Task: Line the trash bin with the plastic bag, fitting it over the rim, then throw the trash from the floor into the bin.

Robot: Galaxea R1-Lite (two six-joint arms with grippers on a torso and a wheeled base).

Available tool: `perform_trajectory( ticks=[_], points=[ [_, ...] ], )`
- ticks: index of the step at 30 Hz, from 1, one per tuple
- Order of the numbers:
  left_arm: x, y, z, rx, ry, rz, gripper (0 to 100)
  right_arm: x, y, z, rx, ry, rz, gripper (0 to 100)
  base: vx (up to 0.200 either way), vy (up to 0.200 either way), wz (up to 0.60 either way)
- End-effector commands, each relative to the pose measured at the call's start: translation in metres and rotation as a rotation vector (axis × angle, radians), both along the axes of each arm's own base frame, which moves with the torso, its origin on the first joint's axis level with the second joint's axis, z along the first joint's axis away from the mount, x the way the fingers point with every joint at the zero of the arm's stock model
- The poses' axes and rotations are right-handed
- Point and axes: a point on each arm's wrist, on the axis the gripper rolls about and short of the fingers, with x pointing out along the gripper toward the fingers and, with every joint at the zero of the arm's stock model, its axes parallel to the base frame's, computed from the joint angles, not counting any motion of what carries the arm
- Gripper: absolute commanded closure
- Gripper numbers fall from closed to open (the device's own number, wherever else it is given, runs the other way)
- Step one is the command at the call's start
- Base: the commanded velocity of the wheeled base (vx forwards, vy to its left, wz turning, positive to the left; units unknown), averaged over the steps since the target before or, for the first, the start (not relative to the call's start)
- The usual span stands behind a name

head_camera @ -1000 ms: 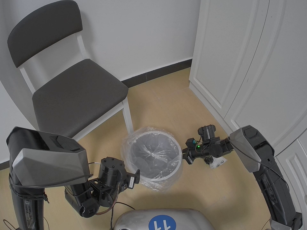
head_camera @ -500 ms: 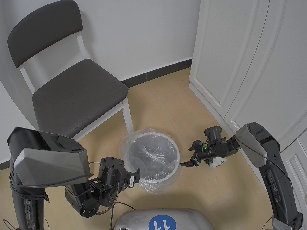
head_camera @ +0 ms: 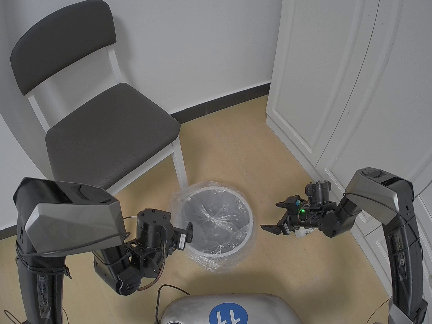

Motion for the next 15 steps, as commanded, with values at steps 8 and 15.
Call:
perform_trajectory(
  ticks=[8,15],
  points=[
    [0.058,-0.001,-0.016,0.132,-0.098,0.092,0,-0.048,0.002,0.073,0.16,-0.002,-0.086,0,0.0,0.0,0.0],
    [0.087,-0.004,-0.023,0.154,-0.11,0.116,0,-0.057,-0.006,0.092,0.178,-0.066,-0.094,0,0.0,0.0,0.0]
  ],
)
